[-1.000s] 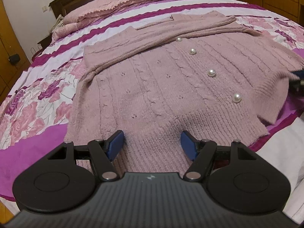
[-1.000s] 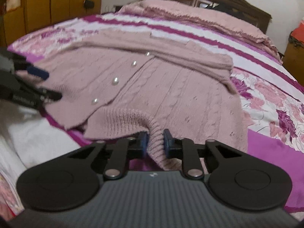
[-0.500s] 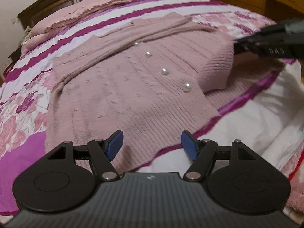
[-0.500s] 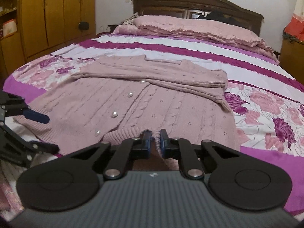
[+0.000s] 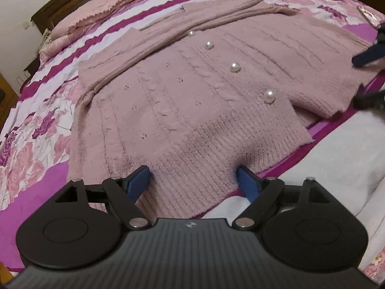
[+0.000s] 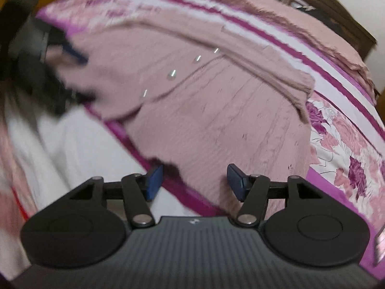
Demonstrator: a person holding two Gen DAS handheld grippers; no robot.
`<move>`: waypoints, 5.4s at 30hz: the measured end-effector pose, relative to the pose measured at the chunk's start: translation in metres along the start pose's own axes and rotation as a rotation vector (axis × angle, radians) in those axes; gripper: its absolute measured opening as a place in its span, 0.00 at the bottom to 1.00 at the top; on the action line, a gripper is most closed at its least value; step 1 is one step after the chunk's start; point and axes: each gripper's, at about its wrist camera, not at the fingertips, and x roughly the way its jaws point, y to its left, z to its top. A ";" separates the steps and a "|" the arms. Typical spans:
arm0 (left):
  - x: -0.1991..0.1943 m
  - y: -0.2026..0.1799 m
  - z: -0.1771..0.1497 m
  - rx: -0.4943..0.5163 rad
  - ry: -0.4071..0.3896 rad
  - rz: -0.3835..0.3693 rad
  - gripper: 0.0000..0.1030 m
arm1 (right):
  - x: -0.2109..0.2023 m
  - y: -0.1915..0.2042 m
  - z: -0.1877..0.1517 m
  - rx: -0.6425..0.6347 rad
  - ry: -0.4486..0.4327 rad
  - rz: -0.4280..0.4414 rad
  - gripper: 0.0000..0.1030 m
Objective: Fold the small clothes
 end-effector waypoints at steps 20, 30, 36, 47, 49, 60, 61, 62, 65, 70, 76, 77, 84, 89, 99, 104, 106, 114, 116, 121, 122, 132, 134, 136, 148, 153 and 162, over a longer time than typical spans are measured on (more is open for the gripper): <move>-0.019 -0.018 -0.003 0.076 -0.067 -0.054 0.82 | 0.017 -0.001 0.041 -0.003 -0.154 -0.144 0.13; -0.002 -0.018 0.004 0.061 -0.034 0.000 0.83 | 0.003 -0.022 0.060 0.130 -0.229 -0.121 0.12; 0.001 0.007 -0.003 0.014 -0.027 0.135 0.83 | -0.004 -0.023 0.054 0.144 -0.237 -0.131 0.12; 0.000 0.045 -0.002 -0.147 -0.069 0.177 0.61 | 0.024 -0.021 0.006 0.249 -0.079 -0.104 0.14; -0.001 0.049 -0.001 -0.181 -0.068 0.159 0.58 | 0.024 -0.020 0.002 0.253 -0.084 -0.102 0.14; 0.006 0.047 -0.002 -0.180 -0.051 0.128 0.59 | 0.033 -0.020 -0.002 0.281 -0.065 -0.099 0.15; 0.006 0.047 -0.003 -0.179 -0.054 0.125 0.59 | 0.033 -0.020 -0.001 0.282 -0.066 -0.100 0.15; 0.005 0.047 -0.003 -0.180 -0.058 0.121 0.59 | 0.032 -0.021 -0.001 0.288 -0.070 -0.100 0.15; 0.005 0.045 -0.004 -0.156 -0.074 0.123 0.59 | 0.030 -0.022 -0.001 0.304 -0.087 -0.098 0.15; 0.000 0.040 -0.005 -0.131 -0.111 0.082 0.20 | 0.023 -0.025 -0.002 0.332 -0.145 -0.098 0.15; -0.009 0.041 0.001 -0.148 -0.156 0.068 0.07 | 0.009 -0.026 0.006 0.324 -0.237 -0.148 0.12; -0.011 0.043 0.003 -0.162 -0.167 0.065 0.07 | 0.007 -0.027 0.009 0.325 -0.258 -0.159 0.12; -0.030 0.056 0.028 -0.213 -0.261 0.107 0.06 | -0.004 -0.036 0.030 0.325 -0.358 -0.220 0.11; -0.033 0.064 0.053 -0.233 -0.299 0.149 0.06 | -0.005 -0.050 0.050 0.338 -0.409 -0.252 0.11; -0.027 0.089 0.116 -0.264 -0.392 0.229 0.06 | 0.005 -0.081 0.096 0.320 -0.472 -0.306 0.11; -0.018 0.102 0.150 -0.259 -0.430 0.266 0.06 | 0.015 -0.101 0.120 0.317 -0.493 -0.325 0.11; -0.012 0.107 0.163 -0.255 -0.437 0.277 0.06 | 0.021 -0.109 0.129 0.314 -0.498 -0.328 0.11; 0.027 0.133 0.212 -0.268 -0.438 0.321 0.06 | 0.052 -0.139 0.173 0.288 -0.510 -0.348 0.11; 0.042 0.143 0.223 -0.281 -0.426 0.324 0.06 | 0.065 -0.144 0.182 0.281 -0.499 -0.351 0.11; 0.098 0.159 0.242 -0.295 -0.351 0.314 0.06 | 0.109 -0.156 0.196 0.265 -0.438 -0.358 0.11; 0.110 0.161 0.245 -0.294 -0.334 0.312 0.06 | 0.119 -0.157 0.197 0.261 -0.420 -0.359 0.11; 0.229 0.195 0.253 -0.392 -0.115 0.224 0.07 | 0.211 -0.172 0.197 0.205 -0.238 -0.334 0.11; 0.244 0.201 0.249 -0.430 -0.073 0.202 0.07 | 0.225 -0.177 0.195 0.225 -0.197 -0.296 0.13; 0.250 0.201 0.246 -0.429 -0.078 0.199 0.07 | 0.237 -0.181 0.192 0.256 -0.167 -0.265 0.13; 0.208 0.195 0.236 -0.360 -0.078 0.193 0.48 | 0.211 -0.196 0.181 0.357 -0.200 -0.220 0.58; 0.179 0.185 0.227 -0.304 -0.089 0.174 0.51 | 0.181 -0.196 0.173 0.334 -0.226 -0.223 0.58; 0.131 0.165 0.213 -0.243 -0.136 0.147 0.54 | 0.144 -0.183 0.158 0.250 -0.270 -0.147 0.58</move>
